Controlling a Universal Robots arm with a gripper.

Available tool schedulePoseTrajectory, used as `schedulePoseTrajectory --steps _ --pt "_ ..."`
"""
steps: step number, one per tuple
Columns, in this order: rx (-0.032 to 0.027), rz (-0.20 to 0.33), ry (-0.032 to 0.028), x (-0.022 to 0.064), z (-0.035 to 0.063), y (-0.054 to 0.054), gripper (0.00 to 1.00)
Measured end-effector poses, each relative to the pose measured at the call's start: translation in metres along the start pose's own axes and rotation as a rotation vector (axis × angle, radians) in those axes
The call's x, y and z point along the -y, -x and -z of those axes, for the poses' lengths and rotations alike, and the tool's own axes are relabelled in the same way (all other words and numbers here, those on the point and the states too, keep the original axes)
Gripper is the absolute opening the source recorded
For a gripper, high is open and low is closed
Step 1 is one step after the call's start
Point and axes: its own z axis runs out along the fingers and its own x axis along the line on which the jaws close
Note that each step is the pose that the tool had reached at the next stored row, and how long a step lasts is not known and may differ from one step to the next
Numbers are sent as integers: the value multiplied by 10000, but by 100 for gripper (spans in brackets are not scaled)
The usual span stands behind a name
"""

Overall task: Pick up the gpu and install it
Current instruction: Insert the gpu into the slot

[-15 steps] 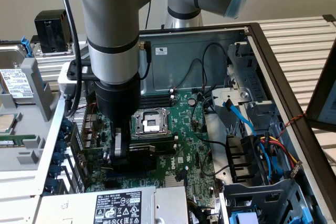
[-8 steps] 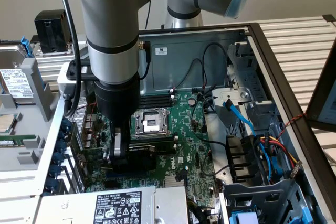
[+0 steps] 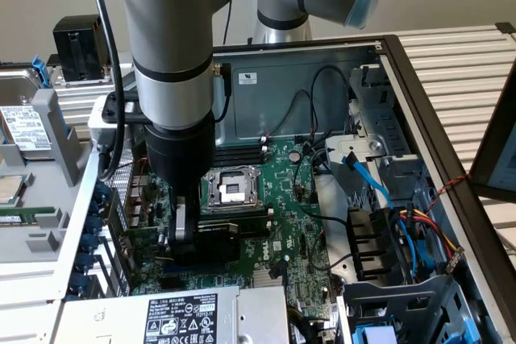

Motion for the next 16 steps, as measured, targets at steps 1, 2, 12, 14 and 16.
schedulePoseTrajectory --steps 1,2,12,14,16 --pt "0 0 0 0 -4 0 27" --pt "-2 0 1 0 -5 0 27" --pt "0 2 -1 0 -21 0 27" --pt "0 3 -1 -1 -25 0 27" --pt "-1 4 -1 -2 -27 0 27"
